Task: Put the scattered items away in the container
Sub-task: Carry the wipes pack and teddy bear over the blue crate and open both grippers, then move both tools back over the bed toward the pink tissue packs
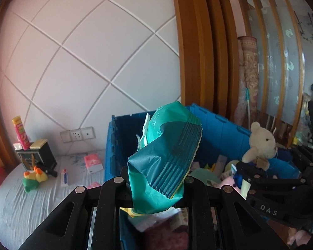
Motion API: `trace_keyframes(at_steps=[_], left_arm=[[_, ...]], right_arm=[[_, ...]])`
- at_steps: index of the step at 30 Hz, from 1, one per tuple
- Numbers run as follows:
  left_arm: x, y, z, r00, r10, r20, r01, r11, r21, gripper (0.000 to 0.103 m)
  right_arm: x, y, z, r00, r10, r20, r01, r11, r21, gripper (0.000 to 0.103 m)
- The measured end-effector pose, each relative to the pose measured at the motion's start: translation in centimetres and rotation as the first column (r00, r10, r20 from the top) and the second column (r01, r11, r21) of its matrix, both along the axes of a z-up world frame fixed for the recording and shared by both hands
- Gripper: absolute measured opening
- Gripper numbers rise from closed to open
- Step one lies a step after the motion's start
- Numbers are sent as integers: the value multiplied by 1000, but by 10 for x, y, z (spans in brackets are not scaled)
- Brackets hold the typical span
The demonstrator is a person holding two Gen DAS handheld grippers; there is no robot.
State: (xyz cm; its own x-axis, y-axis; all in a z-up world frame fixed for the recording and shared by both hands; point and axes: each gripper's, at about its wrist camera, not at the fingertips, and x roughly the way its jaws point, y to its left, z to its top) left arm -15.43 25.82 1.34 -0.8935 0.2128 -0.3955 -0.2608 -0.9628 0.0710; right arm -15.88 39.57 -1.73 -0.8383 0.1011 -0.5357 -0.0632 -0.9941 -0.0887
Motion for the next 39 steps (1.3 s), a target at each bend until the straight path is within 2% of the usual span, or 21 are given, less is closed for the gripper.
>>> trace_keyframes(at_steps=[4,5,9,12,13,14,17,28,34,39], left_arm=[[-2,17,-9,999,47,2,-47,998,-36,26],[-3,18,-10,999,51,10,-51,998,-32,31],[-5,21,-15,997,78,14,-77,996,-45,63],[-4,21,-19,996,93,14,-92,994,-50,75],[-3,21,-19,995,98,14,-97,994,-50,76],[-2,21,-20,995,101,14,-100,994,-51,77],[1,18,-21,994,104,19,-103,993,-50,81],[22,-7,-16,994,106,23,-107,994,9,88],[34,-30,-16,990,142,21,-142,990,22,91],[40,-66,-17,981,190,32,-191,980,46,91]], right_arm=[[-7,14,-15,999,21,40,-21,1000,-13,72],[-9,16,-18,999,23,47,-23,1000,-16,77],[-12,24,-24,998,28,60,-26,999,-40,80],[-13,28,-25,998,24,65,-21,999,-47,87],[-13,29,-25,998,20,67,-17,999,-50,98],[-14,30,-25,998,18,64,-15,999,-50,103],[-12,32,-22,999,11,51,-8,999,-53,103],[5,28,-5,1000,-6,-13,5,998,-63,103],[12,9,-2,999,21,-25,-23,998,-58,103],[16,-19,0,999,46,-24,-47,997,-53,103]])
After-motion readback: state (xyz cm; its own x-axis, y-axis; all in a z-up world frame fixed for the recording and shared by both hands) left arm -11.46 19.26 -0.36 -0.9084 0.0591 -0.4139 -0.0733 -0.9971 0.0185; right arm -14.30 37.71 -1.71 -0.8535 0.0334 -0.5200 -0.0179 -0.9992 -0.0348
